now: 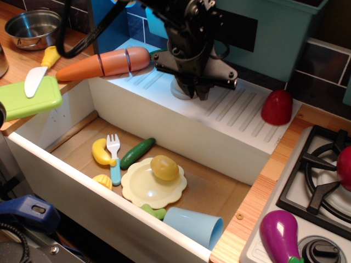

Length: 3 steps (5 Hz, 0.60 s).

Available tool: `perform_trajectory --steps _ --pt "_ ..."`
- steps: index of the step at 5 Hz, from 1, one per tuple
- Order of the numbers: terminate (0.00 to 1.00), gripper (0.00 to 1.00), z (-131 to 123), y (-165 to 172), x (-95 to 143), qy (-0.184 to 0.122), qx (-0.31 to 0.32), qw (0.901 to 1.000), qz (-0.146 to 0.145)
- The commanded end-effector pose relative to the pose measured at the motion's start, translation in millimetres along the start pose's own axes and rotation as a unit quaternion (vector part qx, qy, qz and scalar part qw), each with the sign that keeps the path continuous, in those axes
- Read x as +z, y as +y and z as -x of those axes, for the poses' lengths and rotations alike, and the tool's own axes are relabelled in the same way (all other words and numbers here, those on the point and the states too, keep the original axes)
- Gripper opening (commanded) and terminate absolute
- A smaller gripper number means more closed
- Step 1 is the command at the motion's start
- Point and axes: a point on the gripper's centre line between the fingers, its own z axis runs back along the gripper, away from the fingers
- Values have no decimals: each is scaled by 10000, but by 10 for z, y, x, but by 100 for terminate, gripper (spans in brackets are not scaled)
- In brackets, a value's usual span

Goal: Turn lever vertical to front

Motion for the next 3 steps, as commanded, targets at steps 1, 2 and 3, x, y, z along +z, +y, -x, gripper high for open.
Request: perform_trajectory --steps 1,2,3 --pt "0 100 134 24 -73 112 88 9998 128" --pt "0 100 103 48 -86 106 -28 9997 207" --pt "100 100 103 48 -86 106 -28 9997 207"
